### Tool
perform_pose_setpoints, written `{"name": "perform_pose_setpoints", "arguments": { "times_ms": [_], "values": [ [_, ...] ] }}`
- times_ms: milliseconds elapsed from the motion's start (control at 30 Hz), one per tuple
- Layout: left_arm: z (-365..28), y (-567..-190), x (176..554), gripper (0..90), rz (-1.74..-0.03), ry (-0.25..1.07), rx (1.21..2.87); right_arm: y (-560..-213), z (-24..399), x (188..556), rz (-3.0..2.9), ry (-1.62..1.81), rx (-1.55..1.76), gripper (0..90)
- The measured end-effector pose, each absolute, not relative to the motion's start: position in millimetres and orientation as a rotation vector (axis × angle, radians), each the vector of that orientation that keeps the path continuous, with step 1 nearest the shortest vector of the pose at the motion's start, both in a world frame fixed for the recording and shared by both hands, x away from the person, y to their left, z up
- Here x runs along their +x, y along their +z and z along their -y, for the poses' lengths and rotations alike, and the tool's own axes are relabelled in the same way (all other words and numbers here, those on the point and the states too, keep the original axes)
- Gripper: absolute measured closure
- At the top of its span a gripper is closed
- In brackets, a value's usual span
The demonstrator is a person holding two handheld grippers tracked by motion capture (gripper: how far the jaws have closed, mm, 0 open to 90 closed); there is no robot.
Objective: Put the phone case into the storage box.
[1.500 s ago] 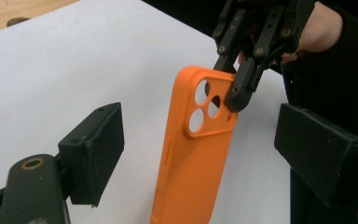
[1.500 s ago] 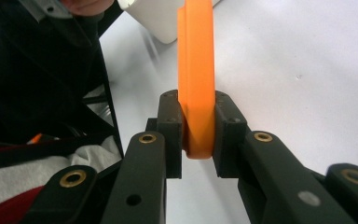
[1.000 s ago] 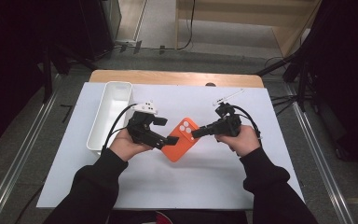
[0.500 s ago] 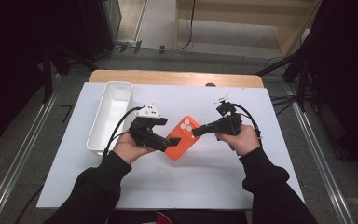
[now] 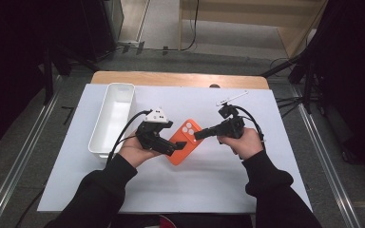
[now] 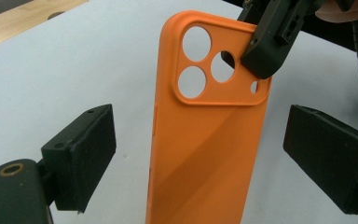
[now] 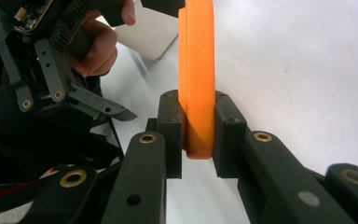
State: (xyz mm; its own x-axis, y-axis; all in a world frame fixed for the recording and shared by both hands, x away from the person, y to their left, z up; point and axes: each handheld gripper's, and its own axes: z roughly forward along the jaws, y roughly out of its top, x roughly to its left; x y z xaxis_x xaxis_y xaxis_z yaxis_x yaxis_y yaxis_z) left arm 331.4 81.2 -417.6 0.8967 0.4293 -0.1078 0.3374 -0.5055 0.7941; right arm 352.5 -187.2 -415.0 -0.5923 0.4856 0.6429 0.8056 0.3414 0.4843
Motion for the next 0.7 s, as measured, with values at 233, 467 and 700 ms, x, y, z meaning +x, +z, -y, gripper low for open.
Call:
{"name": "perform_pose_setpoints", "arguments": {
  "times_ms": [233,467,700],
  "values": [
    [-77.2,-419.6,332.5,9.1,-0.557,0.120,2.146,-414.8,183.1,354.0,2.209,-1.132,-1.164,75.1],
    [-72.8,-421.0,333.9,6.1,-0.577,0.139,2.155,-412.8,177.9,356.2,2.190,-1.124,-1.190,75.1],
    [-69.8,-424.0,335.4,6.1,-0.578,0.149,2.164,-411.3,174.4,357.4,2.181,-1.101,-1.234,75.2]
  ]
}}
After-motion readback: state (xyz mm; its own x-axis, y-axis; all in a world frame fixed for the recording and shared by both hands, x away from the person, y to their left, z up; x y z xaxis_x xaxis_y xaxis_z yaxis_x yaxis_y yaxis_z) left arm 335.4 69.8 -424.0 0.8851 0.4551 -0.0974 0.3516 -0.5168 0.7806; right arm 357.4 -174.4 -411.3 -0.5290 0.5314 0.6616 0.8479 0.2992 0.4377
